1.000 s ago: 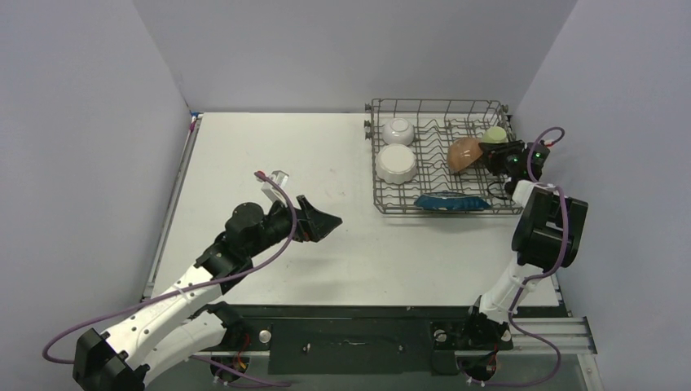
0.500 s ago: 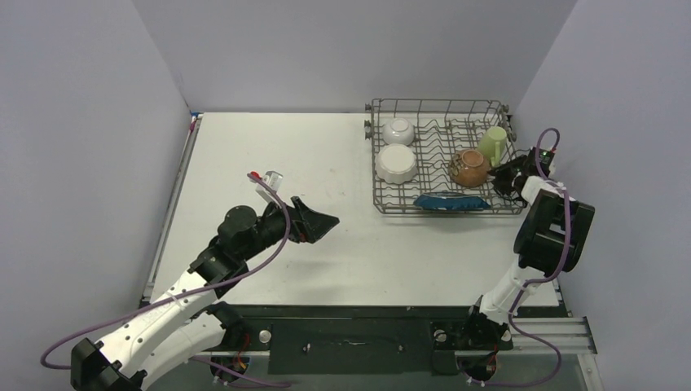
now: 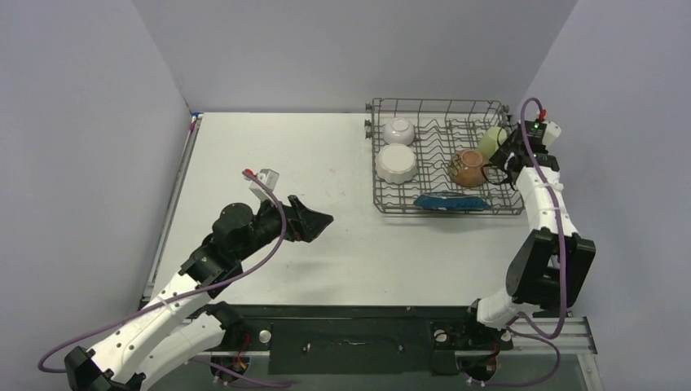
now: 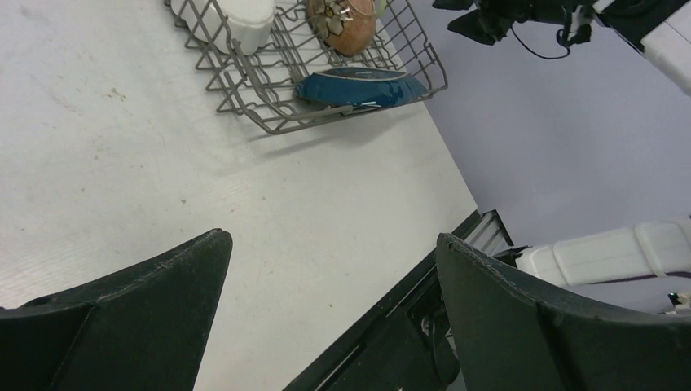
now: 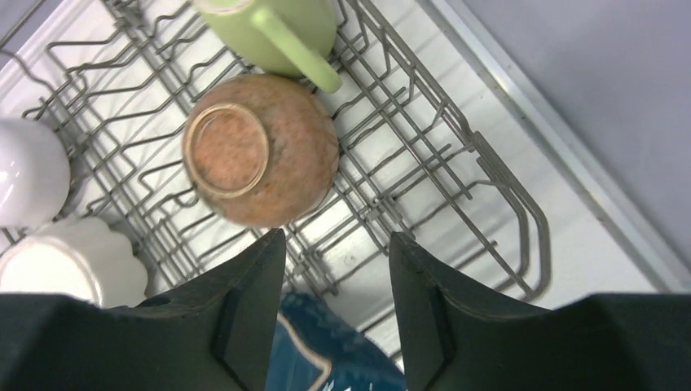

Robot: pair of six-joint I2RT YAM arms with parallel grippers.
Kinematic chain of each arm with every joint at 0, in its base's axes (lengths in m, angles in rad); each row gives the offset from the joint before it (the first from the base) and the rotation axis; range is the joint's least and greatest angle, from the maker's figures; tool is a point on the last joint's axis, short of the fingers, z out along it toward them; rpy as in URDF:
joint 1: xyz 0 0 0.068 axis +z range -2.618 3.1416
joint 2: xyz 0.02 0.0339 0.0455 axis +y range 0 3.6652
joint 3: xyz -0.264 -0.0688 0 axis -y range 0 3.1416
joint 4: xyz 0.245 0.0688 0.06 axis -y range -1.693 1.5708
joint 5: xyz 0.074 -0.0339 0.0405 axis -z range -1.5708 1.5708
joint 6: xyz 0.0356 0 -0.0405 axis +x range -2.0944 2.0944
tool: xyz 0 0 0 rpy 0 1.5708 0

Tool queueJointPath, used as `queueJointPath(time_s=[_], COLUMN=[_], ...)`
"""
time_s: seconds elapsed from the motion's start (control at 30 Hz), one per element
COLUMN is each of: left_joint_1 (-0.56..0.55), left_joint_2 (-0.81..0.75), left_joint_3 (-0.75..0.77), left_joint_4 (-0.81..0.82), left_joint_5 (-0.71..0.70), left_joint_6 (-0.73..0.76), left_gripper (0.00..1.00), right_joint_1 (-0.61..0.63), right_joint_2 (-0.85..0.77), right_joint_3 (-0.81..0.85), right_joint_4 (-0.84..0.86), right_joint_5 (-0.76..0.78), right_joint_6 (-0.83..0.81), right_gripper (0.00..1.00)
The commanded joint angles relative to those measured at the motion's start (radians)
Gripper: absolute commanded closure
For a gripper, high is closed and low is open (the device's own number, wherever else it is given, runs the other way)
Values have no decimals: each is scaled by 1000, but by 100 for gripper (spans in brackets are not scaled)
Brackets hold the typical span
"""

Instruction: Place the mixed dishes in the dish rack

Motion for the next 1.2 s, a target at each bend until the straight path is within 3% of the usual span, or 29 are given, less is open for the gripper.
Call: queueJointPath(time_s=[0.0,0.17,0.43,0.53,0.77,1.17], left_joint_1=[7,7,7,7,7,6], left_joint_2=[-51,-92,-168,-188,-261,-386], left_joint_3=[108,178,324,367,442,493], left_joint_4=[-101,-202,-314,-348,-374,-275], left_joint_5=[-101,-208,-345,-385,-462,-551], left_joint_6=[97,161,241,275,333,424], left_gripper=[4,4,4,4,4,4], right_joint_1=[85,226,459,488,501,499], right_joint_2=[-140,-311,-562,-670,-877,-1150], right_joint_3=[28,5,9,0,-8,-44], right_joint_4=[-136,-197,-302,-316,-355,-317], right_joint_5=[200,261,181,133,61,124], right_joint_6=[-122,-166,-171,-159,-171,-180], right_gripper=[53,52,49,39,27,18])
